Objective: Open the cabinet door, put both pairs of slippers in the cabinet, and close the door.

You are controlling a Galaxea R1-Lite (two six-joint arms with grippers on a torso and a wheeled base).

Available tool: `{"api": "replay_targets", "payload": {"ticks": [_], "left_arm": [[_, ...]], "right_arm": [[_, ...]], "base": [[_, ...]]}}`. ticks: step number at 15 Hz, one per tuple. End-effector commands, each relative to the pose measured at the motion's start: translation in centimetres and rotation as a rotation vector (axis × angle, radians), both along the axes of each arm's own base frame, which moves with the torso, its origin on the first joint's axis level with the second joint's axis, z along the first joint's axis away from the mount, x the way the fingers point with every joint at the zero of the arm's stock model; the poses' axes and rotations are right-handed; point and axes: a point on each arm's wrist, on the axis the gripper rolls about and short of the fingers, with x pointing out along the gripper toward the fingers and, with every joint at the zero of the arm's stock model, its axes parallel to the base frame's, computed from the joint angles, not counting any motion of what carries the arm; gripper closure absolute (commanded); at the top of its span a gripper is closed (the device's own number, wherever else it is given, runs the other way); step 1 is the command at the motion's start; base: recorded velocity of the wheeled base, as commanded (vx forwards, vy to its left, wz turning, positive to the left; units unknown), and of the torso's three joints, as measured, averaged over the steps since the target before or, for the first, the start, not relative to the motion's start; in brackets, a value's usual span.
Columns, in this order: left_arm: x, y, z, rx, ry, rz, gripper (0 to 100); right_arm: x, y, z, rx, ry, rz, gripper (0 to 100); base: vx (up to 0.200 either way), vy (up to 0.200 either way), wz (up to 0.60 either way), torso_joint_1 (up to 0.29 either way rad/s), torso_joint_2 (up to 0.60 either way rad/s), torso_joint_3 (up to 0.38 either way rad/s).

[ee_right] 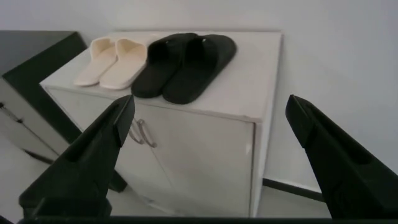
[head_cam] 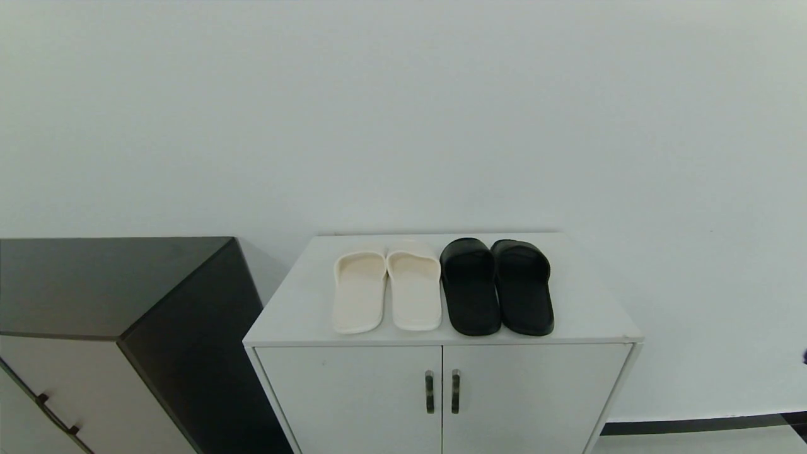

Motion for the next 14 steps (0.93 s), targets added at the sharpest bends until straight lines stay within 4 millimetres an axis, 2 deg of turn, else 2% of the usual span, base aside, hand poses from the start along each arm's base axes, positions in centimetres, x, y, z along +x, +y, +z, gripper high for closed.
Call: {"api": "replay_targets", "payload": {"ticks": [1,3,6,10,14], "left_arm": [[0.0,0.0,0.0,0.000,0.000,0.000,100],[0.0,0.0,0.0,0.000,0.000,0.000,100],[0.0,0.0,0.0,0.000,0.000,0.000,100],[0.0,0.0,0.0,0.000,0.001,0.000,100],[0.0,0.0,0.0,0.005,0.001,0.000,100]], "right_arm": [[5.2,4.9,-0.5,-0.042,0.104,0.083,0],[6.5,8.6,-0.3,-0.037,0.093,0.078,0],[8.0,11.5,-0.3,-0.088,0.148,0.083,0],[10.5,15.3,1.6,-0.025,0.239,0.055,0],[14.2,20.1,0.0,-0.084,0.240,-0.064,0]], "base": [[0.000,0.000,0.00,0.000,0.00,0.000],[0.000,0.000,0.00,0.000,0.00,0.000],[0.000,0.000,0.00,0.000,0.00,0.000],[0.000,0.000,0.00,0.000,0.00,0.000],[0.000,0.000,0.00,0.000,0.00,0.000]]}}
